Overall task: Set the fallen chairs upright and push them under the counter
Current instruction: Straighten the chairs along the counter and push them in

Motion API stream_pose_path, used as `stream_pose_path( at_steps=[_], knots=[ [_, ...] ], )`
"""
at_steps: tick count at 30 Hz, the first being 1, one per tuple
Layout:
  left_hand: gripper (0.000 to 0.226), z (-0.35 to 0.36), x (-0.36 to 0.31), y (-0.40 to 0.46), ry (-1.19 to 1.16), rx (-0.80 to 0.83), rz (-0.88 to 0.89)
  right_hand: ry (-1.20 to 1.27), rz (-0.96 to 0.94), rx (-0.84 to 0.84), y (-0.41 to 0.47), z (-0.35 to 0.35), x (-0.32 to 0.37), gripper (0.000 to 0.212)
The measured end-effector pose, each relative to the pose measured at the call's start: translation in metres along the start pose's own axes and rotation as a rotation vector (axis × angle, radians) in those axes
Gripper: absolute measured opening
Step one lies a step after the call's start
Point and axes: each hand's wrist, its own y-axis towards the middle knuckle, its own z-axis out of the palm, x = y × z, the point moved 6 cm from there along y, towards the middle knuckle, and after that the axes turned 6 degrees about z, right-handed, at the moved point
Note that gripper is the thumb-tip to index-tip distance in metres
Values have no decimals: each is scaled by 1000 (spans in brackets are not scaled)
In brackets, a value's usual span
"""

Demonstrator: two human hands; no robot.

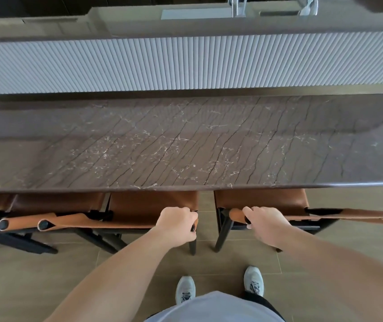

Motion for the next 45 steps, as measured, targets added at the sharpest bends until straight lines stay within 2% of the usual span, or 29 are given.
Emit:
stream_pose_path(
  at_steps=[23, 36, 40, 45],
  knots=[
    [28, 0, -4, 4, -101, -51, -80, 63, -52, 7, 8, -5, 21, 28],
    [29, -1, -5, 5, -91, -30, -15, 83, -27, 35, -2, 1, 27, 36],
    [23, -4, -5, 6, -142, -4, -16, 79, -34, 39, -4, -3, 25, 38],
    [39, 0, -1, 7, -111, 69, -19, 116, -36, 28, -7, -10, 29, 40]
  ],
)
